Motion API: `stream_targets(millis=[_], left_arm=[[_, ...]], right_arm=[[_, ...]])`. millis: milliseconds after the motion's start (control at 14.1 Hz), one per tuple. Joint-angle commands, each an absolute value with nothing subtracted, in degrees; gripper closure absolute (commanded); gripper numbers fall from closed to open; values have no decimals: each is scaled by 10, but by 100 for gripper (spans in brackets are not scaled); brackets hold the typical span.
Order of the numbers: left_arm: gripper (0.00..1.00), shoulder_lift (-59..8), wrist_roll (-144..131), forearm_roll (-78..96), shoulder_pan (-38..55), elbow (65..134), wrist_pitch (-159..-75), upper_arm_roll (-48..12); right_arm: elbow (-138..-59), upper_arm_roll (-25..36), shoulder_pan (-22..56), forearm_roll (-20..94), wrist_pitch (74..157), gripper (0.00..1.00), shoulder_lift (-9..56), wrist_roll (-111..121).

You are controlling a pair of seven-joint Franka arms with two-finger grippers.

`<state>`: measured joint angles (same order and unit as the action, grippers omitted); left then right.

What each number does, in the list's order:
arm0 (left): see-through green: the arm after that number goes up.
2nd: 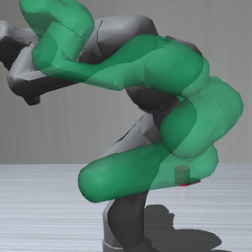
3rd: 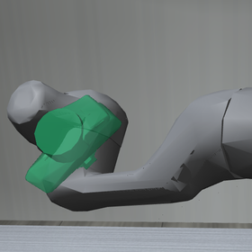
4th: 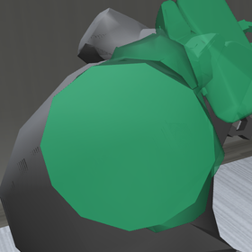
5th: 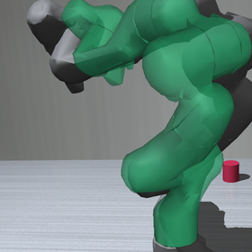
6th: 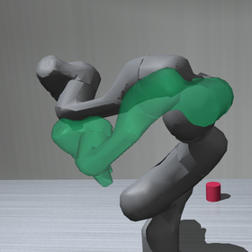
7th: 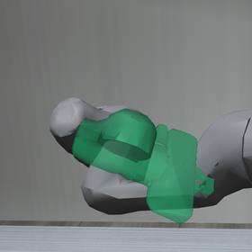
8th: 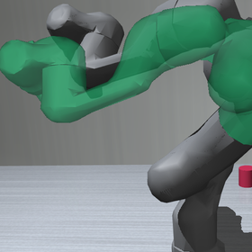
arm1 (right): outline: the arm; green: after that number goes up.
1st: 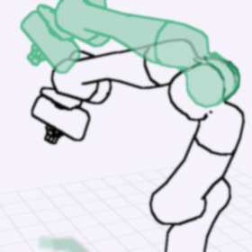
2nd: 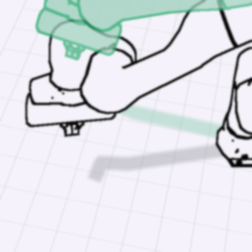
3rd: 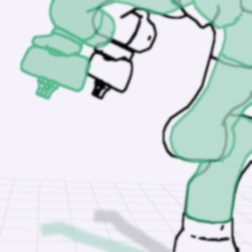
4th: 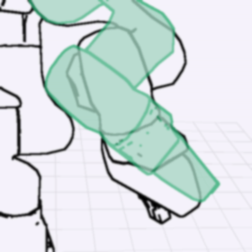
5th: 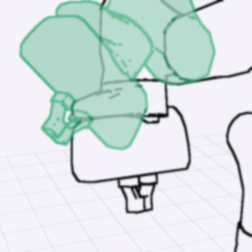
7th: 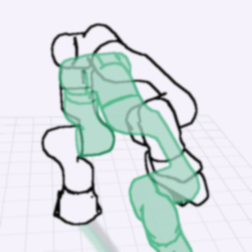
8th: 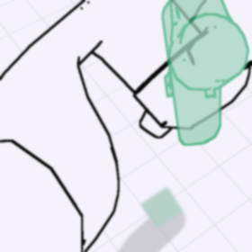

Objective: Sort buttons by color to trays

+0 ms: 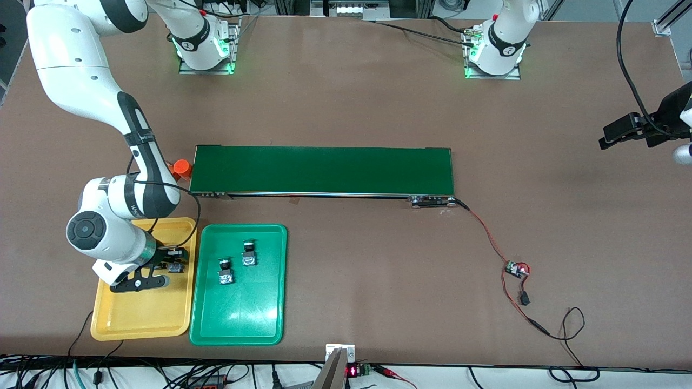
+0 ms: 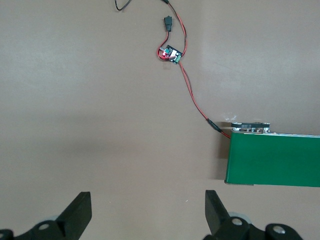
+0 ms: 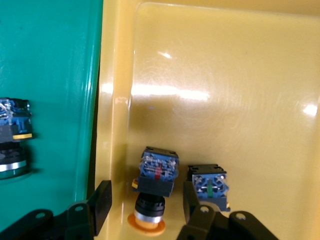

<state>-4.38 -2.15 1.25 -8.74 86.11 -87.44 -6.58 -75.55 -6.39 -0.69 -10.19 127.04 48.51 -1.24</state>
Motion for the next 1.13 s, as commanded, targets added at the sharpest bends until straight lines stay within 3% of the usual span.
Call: stream_targets(millis=[0, 283, 638, 780, 1063], left_arm=[[0, -34, -11, 15, -91, 872, -882, -69], [0, -33, -11, 15, -92, 875, -886, -69], [0, -33, -11, 15, -93, 875, -882, -68], [0, -33, -11, 15, -93, 875, -882, -68], [0, -34, -11, 15, -93, 874, -886, -69]], right_arm=[[-739, -65, -7, -108, 1276, 0, 496, -14], [-737, -69, -10, -97, 1218, 0, 466, -10], [-738, -68, -8, -66, 995, 0, 304, 41], [-749, -68, -7, -71, 970, 0, 244, 102], [-861, -67, -12, -65, 900, 0, 93, 91]])
